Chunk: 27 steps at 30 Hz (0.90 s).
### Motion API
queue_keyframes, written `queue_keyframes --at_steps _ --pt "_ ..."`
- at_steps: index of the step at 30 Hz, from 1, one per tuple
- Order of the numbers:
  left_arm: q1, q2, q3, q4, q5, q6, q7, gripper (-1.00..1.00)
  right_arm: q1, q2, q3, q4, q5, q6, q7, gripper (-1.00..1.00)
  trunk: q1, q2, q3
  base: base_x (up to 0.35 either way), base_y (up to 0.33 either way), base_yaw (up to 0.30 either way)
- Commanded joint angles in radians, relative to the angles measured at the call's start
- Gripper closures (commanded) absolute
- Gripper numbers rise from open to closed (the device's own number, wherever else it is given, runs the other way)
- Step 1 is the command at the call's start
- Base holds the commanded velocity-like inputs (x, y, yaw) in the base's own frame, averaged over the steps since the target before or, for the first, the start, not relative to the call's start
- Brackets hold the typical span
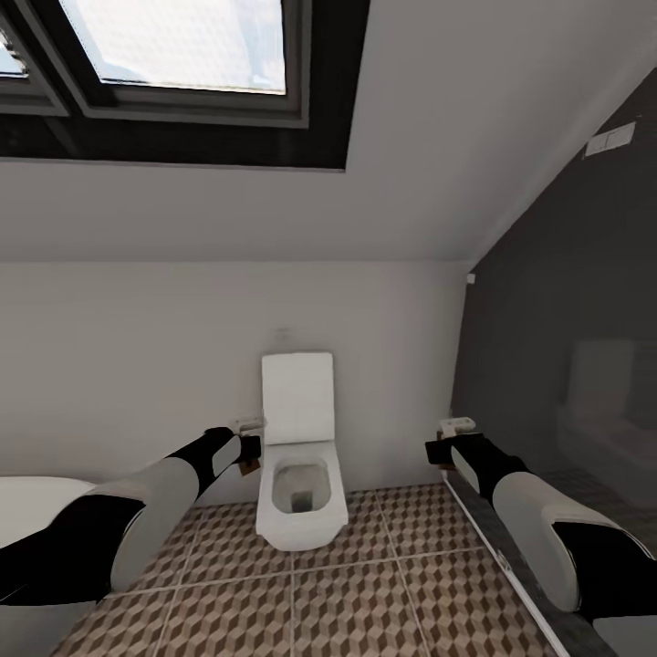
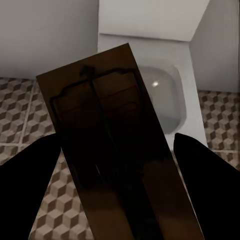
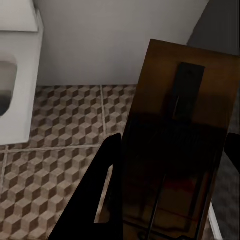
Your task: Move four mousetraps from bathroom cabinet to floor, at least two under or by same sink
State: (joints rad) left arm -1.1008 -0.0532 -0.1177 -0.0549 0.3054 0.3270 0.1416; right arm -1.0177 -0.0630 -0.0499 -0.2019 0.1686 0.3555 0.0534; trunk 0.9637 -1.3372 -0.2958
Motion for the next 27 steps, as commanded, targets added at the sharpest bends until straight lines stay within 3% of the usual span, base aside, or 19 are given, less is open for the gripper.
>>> queue_keyframes --at_steps 1,8,21,27 --pt "-0.001 0.0 -0.008 -0.002 0.011 0.006 0.006 1.0 0.0 0.0 -0.006 -0.002 0.009 0.006 0.006 1.0 0.0 -0.001 -0.001 0.0 -0.28 0.0" --pt "-0.001 0.0 -0.009 -0.002 0.011 0.002 0.006 1.0 -0.001 0.0 -0.005 -0.002 0.009 0.005 -0.005 1.0 0.0 -0.001 -0.001 0.0 -0.158 0.095" --pt "-0.001 0.001 -0.009 -0.001 0.009 -0.002 0.006 1.0 0.0 -0.002 -0.007 -0.002 0.009 0.005 -0.007 1.0 0.0 -0.001 -0.001 0.0 -0.012 0.253" --pt "-0.001 0.003 -0.009 0.0 0.01 -0.002 0.006 1.0 -0.001 -0.003 -0.007 -0.002 0.008 0.005 -0.007 1.0 0.0 -0.001 -0.001 0.0 0.0 0.079"
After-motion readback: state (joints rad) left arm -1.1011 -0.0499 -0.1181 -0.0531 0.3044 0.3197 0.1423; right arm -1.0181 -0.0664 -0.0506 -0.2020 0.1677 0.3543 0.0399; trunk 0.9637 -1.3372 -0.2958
